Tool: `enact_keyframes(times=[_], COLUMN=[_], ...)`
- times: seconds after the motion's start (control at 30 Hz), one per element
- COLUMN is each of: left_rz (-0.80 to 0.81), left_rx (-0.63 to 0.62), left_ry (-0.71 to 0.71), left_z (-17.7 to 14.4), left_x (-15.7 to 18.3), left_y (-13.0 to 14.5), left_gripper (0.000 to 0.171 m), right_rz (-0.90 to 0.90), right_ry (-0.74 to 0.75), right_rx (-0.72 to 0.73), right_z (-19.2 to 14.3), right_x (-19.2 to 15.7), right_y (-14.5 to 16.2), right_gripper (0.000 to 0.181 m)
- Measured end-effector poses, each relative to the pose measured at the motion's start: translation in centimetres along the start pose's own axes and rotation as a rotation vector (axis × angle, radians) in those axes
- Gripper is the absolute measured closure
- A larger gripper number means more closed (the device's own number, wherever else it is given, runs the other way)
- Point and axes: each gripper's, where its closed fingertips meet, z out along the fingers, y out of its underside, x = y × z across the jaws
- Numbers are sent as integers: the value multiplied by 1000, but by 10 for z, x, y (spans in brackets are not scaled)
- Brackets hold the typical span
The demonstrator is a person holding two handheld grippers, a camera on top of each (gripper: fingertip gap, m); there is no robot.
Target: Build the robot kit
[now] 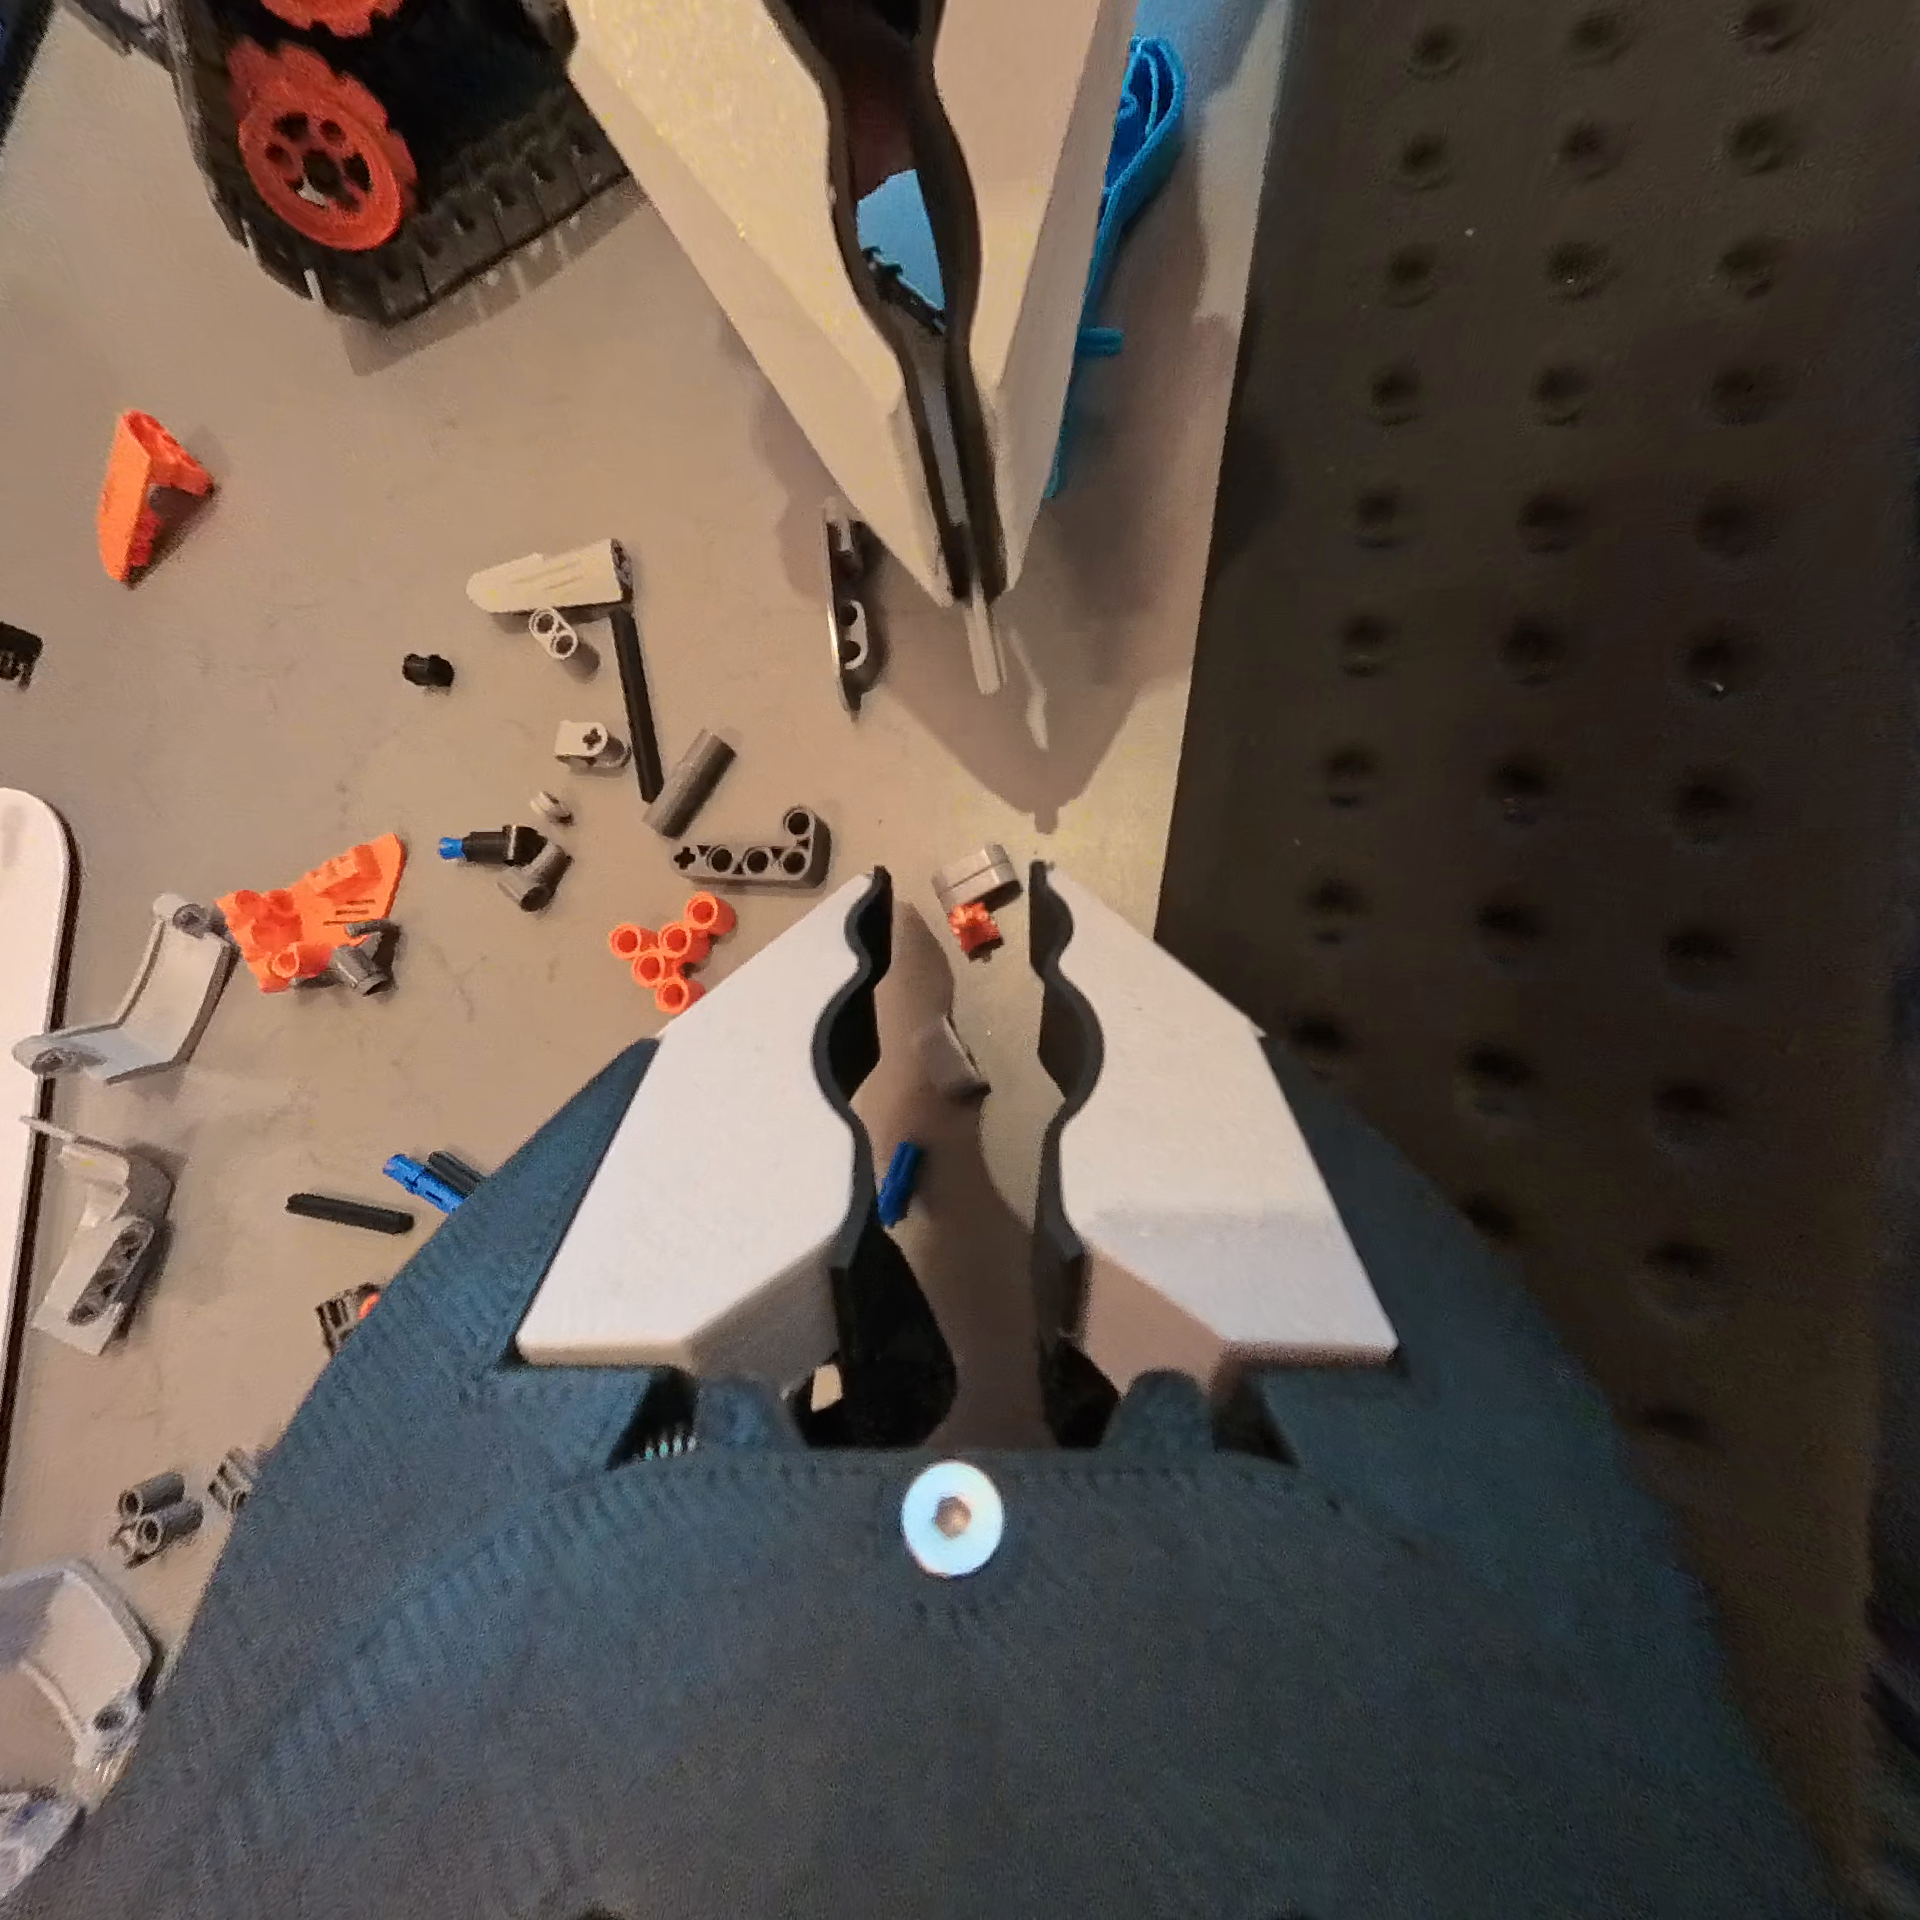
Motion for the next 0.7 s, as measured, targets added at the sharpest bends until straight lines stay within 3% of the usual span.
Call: enact_keyframes(times=[0.33, 0.7], left_rz=[-106, 55], left_rx=[-74, -16], left_ry=[-20, -11], left_z=[5, 5], left_x=[-1, 6], left_y=[1, -4], left_gripper=[157, 158], right_rz=[10, 19], right_ry=[1, -2], right_rx=[-11, -19], right_z=[5, 8], right_x=[0, 0], right_y=[4, 11], right_gripper=[181, 181])
